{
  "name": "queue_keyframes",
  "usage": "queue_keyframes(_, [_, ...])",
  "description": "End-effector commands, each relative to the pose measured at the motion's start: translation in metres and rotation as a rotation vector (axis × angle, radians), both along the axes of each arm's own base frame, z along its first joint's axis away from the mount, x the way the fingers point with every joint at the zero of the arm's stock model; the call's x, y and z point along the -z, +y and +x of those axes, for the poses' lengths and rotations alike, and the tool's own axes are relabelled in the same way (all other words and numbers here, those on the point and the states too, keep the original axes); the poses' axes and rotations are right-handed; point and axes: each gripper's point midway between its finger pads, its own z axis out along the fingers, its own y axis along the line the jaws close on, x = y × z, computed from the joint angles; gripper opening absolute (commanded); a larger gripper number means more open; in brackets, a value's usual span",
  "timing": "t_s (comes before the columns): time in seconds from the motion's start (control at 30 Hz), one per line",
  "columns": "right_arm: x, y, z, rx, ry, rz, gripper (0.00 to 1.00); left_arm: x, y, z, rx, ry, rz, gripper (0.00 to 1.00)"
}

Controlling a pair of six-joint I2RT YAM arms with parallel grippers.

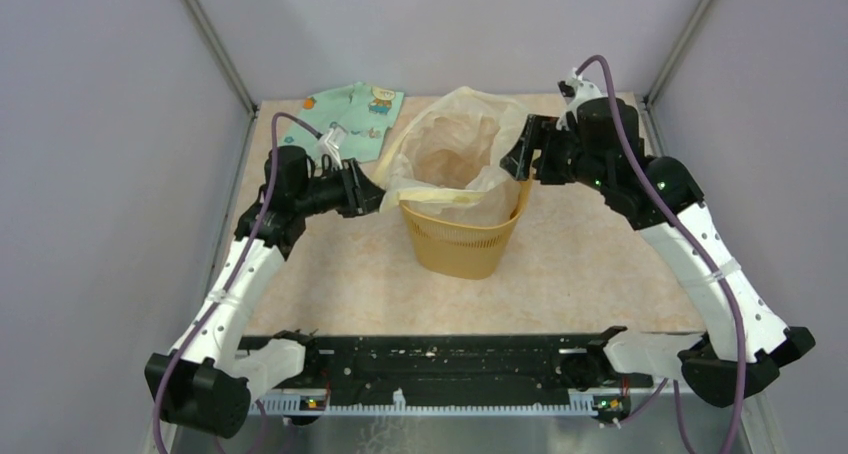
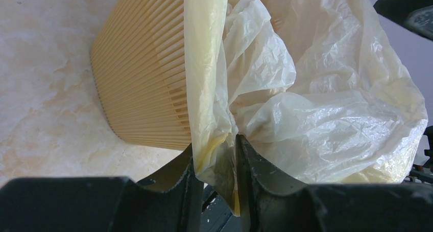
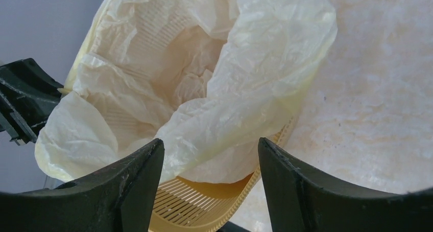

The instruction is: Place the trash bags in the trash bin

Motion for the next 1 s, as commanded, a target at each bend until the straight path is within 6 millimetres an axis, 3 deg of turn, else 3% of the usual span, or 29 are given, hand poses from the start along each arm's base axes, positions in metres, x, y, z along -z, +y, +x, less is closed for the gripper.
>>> queue_keyframes(0.0, [-0.012, 0.006, 0.001, 0.053, -0.027, 0.130, 0.67, -0.011, -0.003, -0.005, 0.024, -0.046, -0.031, 0.34])
queue_keyframes(0.23, [0.006, 0.013, 0.002, 0.084, 0.024, 0.178, 0.62, -0.011, -0.002, -0.004, 0.023, -0.051, -0.028, 0.34])
queue_keyframes(0.47, [0.011, 0.014, 0.007, 0.113, 0.029, 0.198, 0.53, -0.010, -0.003, -0.005, 0.028, -0.046, -0.033, 0.34])
queue_keyframes(0.53, [0.012, 0.015, 0.008, 0.119, 0.030, 0.204, 0.47, -0.010, -0.003, -0.005, 0.028, -0.046, -0.035, 0.34])
queue_keyframes(0.8, [-0.003, 0.004, 0.001, 0.147, 0.009, 0.207, 0.00, -0.008, -0.004, -0.007, 0.035, -0.040, -0.040, 0.34])
queue_keyframes(0.97, [-0.005, -0.007, -0.016, 0.137, 0.025, 0.183, 0.00, -0.009, -0.004, -0.009, 0.041, -0.042, -0.045, 0.34])
